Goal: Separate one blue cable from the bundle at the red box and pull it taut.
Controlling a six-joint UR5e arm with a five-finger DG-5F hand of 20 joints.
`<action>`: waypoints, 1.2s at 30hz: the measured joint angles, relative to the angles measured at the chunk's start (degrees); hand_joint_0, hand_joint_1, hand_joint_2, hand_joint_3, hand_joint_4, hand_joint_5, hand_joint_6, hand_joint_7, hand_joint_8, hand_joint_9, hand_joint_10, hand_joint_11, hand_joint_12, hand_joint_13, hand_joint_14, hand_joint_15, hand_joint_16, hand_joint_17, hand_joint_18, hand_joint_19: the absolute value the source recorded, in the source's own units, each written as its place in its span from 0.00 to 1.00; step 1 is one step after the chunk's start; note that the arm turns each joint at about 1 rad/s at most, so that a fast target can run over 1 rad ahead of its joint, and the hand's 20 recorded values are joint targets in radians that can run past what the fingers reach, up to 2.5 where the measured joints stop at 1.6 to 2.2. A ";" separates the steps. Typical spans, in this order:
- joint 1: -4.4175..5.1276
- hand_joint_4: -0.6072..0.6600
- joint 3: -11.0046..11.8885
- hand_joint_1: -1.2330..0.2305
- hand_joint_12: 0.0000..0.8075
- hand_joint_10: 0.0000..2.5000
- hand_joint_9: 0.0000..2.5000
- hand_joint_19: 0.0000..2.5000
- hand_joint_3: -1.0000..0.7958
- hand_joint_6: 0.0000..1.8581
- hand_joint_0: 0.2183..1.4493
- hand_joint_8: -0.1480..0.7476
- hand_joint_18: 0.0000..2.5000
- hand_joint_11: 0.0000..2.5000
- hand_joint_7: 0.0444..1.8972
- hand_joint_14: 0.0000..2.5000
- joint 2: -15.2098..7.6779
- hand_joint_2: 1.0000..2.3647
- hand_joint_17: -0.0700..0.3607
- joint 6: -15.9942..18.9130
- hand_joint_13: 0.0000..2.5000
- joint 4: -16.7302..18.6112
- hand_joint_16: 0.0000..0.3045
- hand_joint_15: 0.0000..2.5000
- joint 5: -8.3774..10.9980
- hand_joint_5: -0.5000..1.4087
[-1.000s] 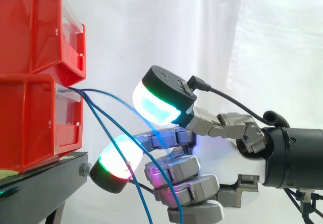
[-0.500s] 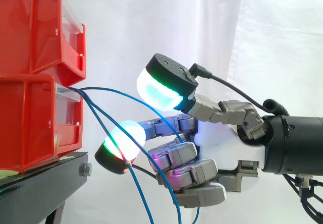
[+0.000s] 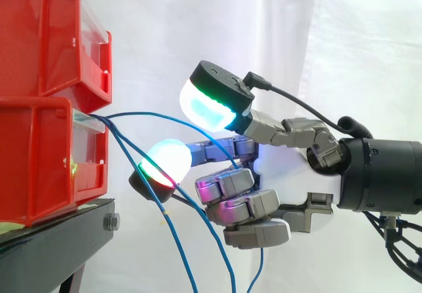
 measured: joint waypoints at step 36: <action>-0.56 0.51 0.04 0.35 0.52 1.00 0.11 0.67 0.49 0.51 0.34 0.58 0.55 0.66 0.49 1.00 2.85 0.02 0.37 -2.39 0.27 -5.28 0.13 0.56 -0.62 0.17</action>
